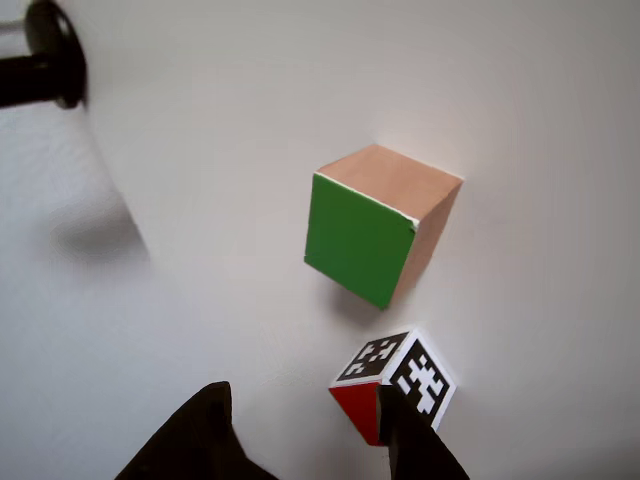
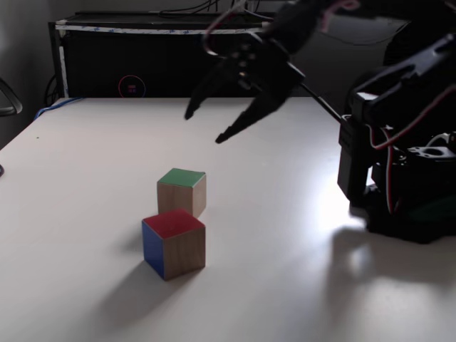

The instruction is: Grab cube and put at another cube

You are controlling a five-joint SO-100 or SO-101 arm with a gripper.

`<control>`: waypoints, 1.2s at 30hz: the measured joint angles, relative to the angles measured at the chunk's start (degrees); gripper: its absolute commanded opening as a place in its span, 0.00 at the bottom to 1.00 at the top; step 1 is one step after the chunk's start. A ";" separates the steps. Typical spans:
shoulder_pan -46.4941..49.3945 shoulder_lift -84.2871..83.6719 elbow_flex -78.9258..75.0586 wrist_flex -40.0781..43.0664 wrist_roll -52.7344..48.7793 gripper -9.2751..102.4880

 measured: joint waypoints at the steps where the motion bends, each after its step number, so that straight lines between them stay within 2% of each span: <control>1: -0.18 -2.99 -2.29 0.97 0.35 0.30; 6: -0.53 -14.50 -10.90 5.01 2.02 0.32; 10: -0.44 -19.60 -14.50 7.47 3.87 0.40; 14: -0.35 -24.08 -17.23 9.49 5.01 0.40; 32: -0.35 -45.62 -26.98 8.88 11.25 0.44; 36: 2.11 -50.54 -28.83 7.47 11.78 0.44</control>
